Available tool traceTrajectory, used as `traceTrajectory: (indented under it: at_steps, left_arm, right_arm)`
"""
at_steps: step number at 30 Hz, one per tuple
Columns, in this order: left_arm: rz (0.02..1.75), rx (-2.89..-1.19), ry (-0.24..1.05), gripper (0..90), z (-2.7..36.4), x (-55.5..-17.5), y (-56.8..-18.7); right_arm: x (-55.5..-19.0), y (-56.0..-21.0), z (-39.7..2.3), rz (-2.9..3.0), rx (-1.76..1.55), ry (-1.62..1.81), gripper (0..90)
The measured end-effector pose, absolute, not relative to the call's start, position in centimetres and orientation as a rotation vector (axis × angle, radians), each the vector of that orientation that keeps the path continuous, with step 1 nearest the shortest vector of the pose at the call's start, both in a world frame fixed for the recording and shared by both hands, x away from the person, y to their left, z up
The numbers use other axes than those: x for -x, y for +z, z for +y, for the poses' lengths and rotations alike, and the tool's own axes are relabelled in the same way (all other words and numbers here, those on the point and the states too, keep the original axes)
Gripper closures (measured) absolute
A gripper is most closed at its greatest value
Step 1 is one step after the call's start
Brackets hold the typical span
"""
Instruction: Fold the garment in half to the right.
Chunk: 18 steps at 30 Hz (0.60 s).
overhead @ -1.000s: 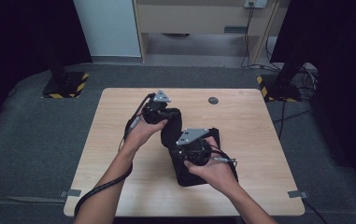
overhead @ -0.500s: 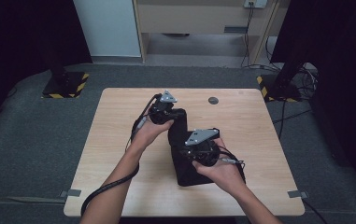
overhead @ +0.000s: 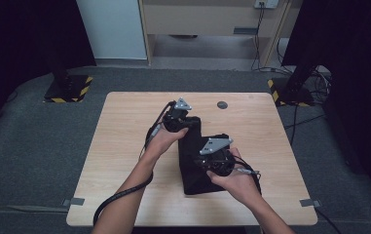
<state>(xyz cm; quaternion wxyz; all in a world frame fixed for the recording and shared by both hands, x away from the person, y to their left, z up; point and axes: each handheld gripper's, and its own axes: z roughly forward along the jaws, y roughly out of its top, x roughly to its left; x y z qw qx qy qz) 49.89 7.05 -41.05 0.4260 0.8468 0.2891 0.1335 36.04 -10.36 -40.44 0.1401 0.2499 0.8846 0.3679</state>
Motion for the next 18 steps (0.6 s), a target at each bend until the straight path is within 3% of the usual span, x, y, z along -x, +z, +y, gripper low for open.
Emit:
traceTrajectory:
  at_steps: [18]
  left_arm:
    - [0.733,-2.113,0.301,76.6,6.3,-50.3,-42.2]
  right_arm:
    - [-36.2,-41.3,-11.3,2.568,-0.747,1.045,84.8]
